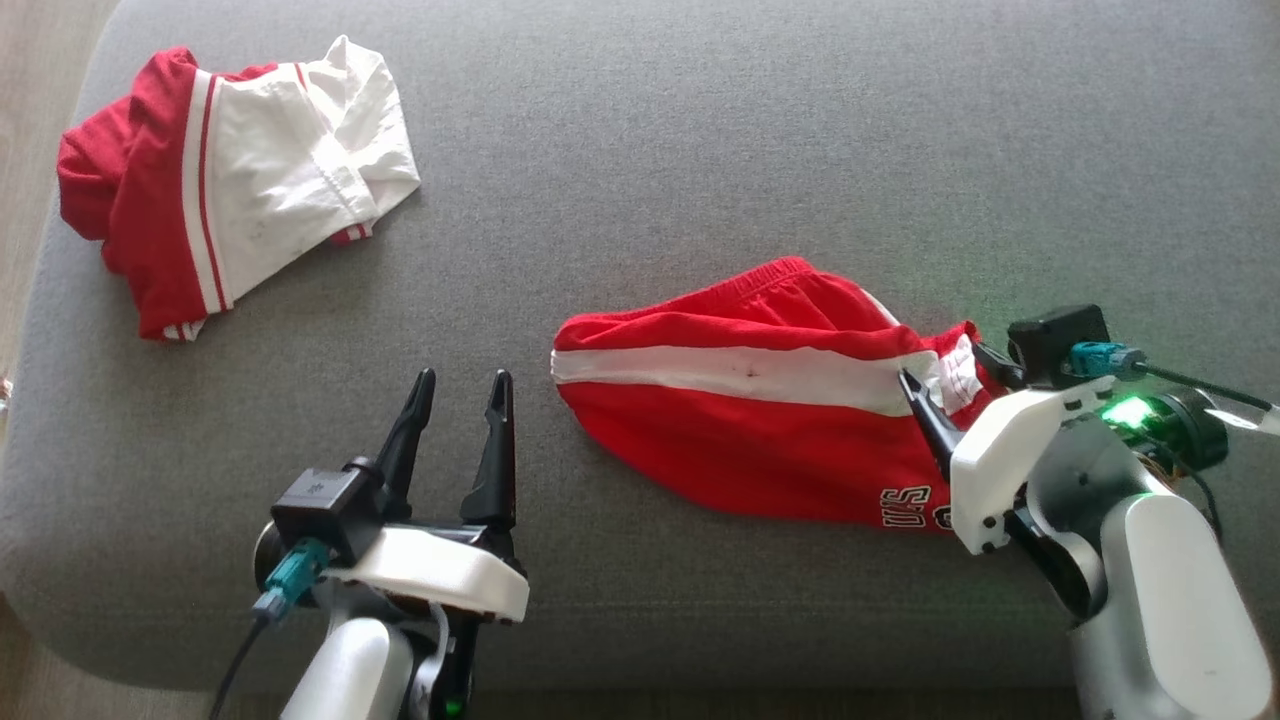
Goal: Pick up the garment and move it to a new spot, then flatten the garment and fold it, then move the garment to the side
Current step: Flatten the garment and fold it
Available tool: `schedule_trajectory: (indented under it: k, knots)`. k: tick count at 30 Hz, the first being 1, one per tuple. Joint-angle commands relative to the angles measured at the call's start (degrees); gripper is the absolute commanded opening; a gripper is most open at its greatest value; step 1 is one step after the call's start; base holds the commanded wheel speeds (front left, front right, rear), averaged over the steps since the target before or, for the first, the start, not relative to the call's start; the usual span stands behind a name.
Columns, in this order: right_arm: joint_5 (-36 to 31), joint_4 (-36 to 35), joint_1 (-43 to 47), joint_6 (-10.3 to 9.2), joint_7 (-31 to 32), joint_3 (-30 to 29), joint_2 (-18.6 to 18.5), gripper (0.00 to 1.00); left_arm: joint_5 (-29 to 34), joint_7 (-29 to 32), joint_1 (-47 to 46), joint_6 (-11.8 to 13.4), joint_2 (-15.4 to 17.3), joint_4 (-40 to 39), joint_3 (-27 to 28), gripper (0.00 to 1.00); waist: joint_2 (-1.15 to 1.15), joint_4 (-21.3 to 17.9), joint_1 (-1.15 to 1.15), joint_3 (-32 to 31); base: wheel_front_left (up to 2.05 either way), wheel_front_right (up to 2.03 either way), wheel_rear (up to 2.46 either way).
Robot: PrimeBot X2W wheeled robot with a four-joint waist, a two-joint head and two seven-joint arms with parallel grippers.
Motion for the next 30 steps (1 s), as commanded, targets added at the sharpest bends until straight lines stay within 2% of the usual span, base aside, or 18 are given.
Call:
schedule_trajectory:
  k: [1,3,6,10,11,12,13,14,15,16,22,30]
  knots:
    - [0.4,-1.6,-0.9,-0.01,0.2,0.7,0.3,1.0,0.0,-0.7,-1.9,-0.2,-0.3,-1.7,1.6,1.0,0.0,0.1,0.0,0.1,0.0,0.0,0.0]
    - [0.6,-1.1,-0.7,-0.01,0.3,0.3,0.3,0.98,-0.1,-0.7,-2.0,-0.2,-0.3,-1.6,1.6,1.0,0.0,0.3,0.0,0.1,0.0,0.0,0.0]
    - [0.9,-0.3,-0.4,-0.01,0.4,0.0,0.3,0.89,-0.2,-0.7,-2.2,-0.1,-0.3,-1.5,1.6,1.0,0.0,0.5,0.0,0.3,0.0,0.0,0.0]
    - [1.1,0.2,-0.2,-0.01,0.6,-0.1,0.3,0.84,-0.3,-0.7,-2.2,0.0,-0.3,-1.4,1.5,1.0,0.0,0.6,0.0,0.4,0.0,0.0,0.0]
    - [1.2,0.4,-0.2,-0.01,0.7,-0.2,0.3,0.76,-0.3,-0.7,-2.2,0.0,-0.3,-1.4,1.4,1.0,0.0,0.7,0.0,0.4,0.0,0.0,0.0]
    - [1.3,0.6,-0.1,-0.01,0.8,-0.3,0.3,0.65,-0.3,-0.7,-2.3,0.0,-0.3,-1.4,1.4,1.0,0.0,0.7,0.0,0.4,0.0,0.0,0.0]
    - [1.5,1.0,0.0,-0.01,1.0,-0.5,0.3,0.34,-0.3,-0.7,-2.3,0.0,-0.3,-1.4,1.4,1.0,0.0,0.9,0.0,0.4,0.0,0.0,0.0]
    - [1.5,1.0,0.0,-0.01,1.0,-0.5,0.3,0.34,-0.3,-0.7,-2.3,0.0,-0.3,-1.4,1.4,1.0,0.0,0.9,0.0,0.4,0.0,0.0,0.0]
    - [1.6,1.1,0.1,-0.01,1.0,-0.5,0.3,0.11,-0.3,-0.7,-2.4,0.0,-0.3,-1.3,1.3,1.0,0.0,0.9,0.0,0.4,0.0,0.0,0.0]
    - [1.7,1.2,0.2,-0.01,1.0,-0.6,0.3,0.0,-0.3,-0.7,-2.4,0.0,-0.3,-1.3,1.4,1.0,0.0,1.0,0.0,0.3,0.0,0.0,0.0]
    - [1.3,-0.6,1.0,-0.01,0.1,-2.1,0.3,0.0,-0.3,-0.7,-2.1,0.0,-0.3,-1.3,1.6,1.0,0.0,0.8,0.0,0.0,0.0,0.0,0.0]
    - [1.5,-9.1,2.4,-0.01,-1.3,-5.2,0.1,0.0,-0.8,-0.7,-1.6,-0.4,-0.3,-0.9,1.7,1.0,0.0,-1.0,0.0,-0.9,0.0,0.0,0.0]
